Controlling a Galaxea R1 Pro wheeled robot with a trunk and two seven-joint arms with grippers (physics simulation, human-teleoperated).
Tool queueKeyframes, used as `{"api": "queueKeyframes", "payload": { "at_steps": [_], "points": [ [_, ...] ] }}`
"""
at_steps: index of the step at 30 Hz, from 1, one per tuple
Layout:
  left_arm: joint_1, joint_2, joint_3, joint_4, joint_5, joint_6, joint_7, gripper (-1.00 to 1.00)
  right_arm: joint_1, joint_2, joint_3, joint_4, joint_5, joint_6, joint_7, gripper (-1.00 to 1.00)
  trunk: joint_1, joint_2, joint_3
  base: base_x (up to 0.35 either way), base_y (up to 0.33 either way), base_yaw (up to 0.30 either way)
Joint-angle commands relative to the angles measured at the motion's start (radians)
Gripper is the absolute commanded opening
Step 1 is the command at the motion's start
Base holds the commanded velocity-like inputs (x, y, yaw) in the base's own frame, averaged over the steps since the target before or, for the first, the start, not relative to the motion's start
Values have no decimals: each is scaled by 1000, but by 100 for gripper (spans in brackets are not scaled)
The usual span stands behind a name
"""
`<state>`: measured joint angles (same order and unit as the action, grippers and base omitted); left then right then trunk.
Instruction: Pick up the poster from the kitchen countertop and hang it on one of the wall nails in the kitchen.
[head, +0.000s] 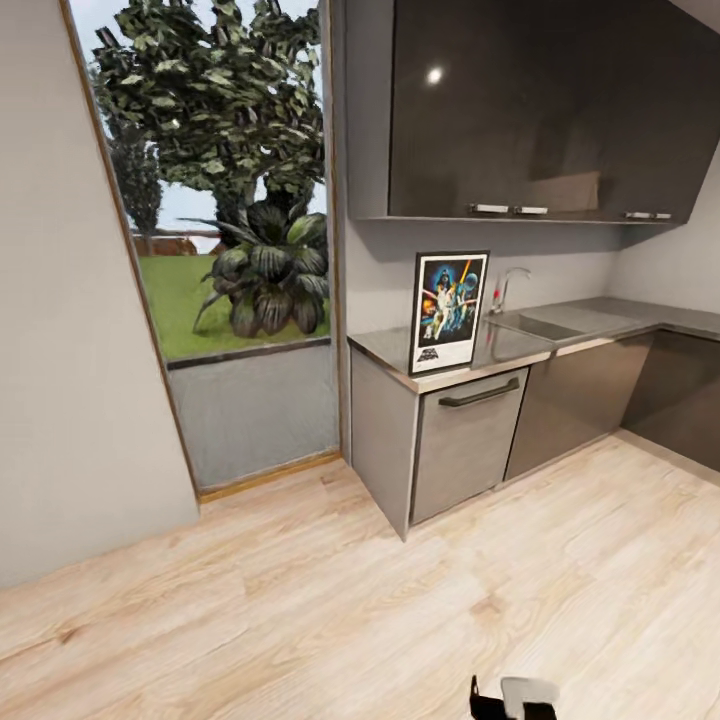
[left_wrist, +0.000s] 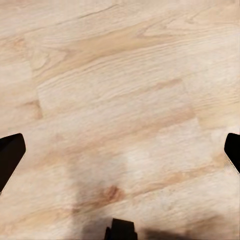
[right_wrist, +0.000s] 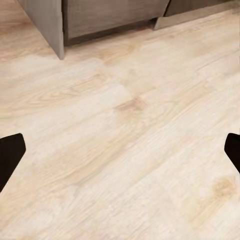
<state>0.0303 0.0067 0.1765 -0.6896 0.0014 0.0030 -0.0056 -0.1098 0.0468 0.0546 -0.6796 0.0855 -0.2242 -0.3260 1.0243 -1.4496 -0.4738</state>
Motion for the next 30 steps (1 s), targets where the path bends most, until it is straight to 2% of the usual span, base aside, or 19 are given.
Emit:
{"api": "queueKeyframes", "payload": {
  "at_steps": [1, 2, 3, 5, 7, 11, 12, 15, 16, 19, 21, 25, 26, 27, 30],
  "points": [
    [0, 0, 1, -2, 0, 0, -1, 100, -1, 4, 16, -25, 8, 3, -10, 100, 1, 0, -1, 336, 67, 0],
    [0, 0, 1, -1, 0, 0, -1, 100, -1, 7, 30, -49, 8, 5, -11, 100, 1, 0, -1, 336, 71, 0],
    [0, 1, 1, -1, 0, 0, 0, 100, -1, 12, 63, -104, 8, 24, -12, 100, 1, 0, -1, 336, 77, 0],
    [0, 1, 1, -1, 0, 0, 0, 100, -1, 15, 91, -155, 8, 54, -13, 100, 1, 0, -1, 336, 80, 0],
    [0, 1, 1, -1, 0, 0, 0, 100, -1, 20, 123, -238, 7, 122, -14, 100, 1, 0, -1, 336, 83, 0],
    [0, 1, 1, -1, 0, 0, 1, 100, -1, 35, 150, -367, 5, 223, -14, 100, 1, 0, -1, 336, 86, 0],
    [0, 1, 1, -1, 0, 0, 1, 100, -1, 42, 158, -433, 4, 271, -14, 100, 1, 0, -1, 336, 87, 0],
    [0, 1, 1, -1, 0, 0, 1, 100, -2, 49, 172, -534, 4, 345, -14, 100, 1, 0, -1, 336, 87, 0],
    [0, 1, 1, -1, 0, 0, 1, 100, -6, 53, 180, -599, 4, 394, -15, 100, 1, 0, -1, 336, 87, 0],
    [0, 1, 1, -1, 0, 0, 1, 100, -19, 66, 202, -711, 6, 487, -18, 100, 1, 0, -1, 336, 88, 0],
    [0, 1, 1, -1, 0, 0, 1, 100, -36, 71, 211, -751, 7, 527, -32, 100, 1, 0, -1, 336, 88, 0],
    [0, 1, 1, -1, -1, 0, 2, 100, -106, 79, 253, -799, 5, 582, -163, 100, 1, 0, -1, 336, 88, 0],
    [0, 1, 1, -1, -1, 0, 1, 100, -142, 81, 285, -808, 4, 593, -250, 100, 1, 0, -1, 336, 88, 0],
    [0, 1, 1, -1, -1, 0, 1, 100, -230, 86, 376, -814, -2, 619, -435, 100, 1, 0, -1, 336, 87, 0],
    [0, 1, 1, -1, -1, 0, 2, 100, -309, 102, 430, -816, -24, 673, -558, 100, 1, 0, -1, 336, 72, 0]
  ]
}}
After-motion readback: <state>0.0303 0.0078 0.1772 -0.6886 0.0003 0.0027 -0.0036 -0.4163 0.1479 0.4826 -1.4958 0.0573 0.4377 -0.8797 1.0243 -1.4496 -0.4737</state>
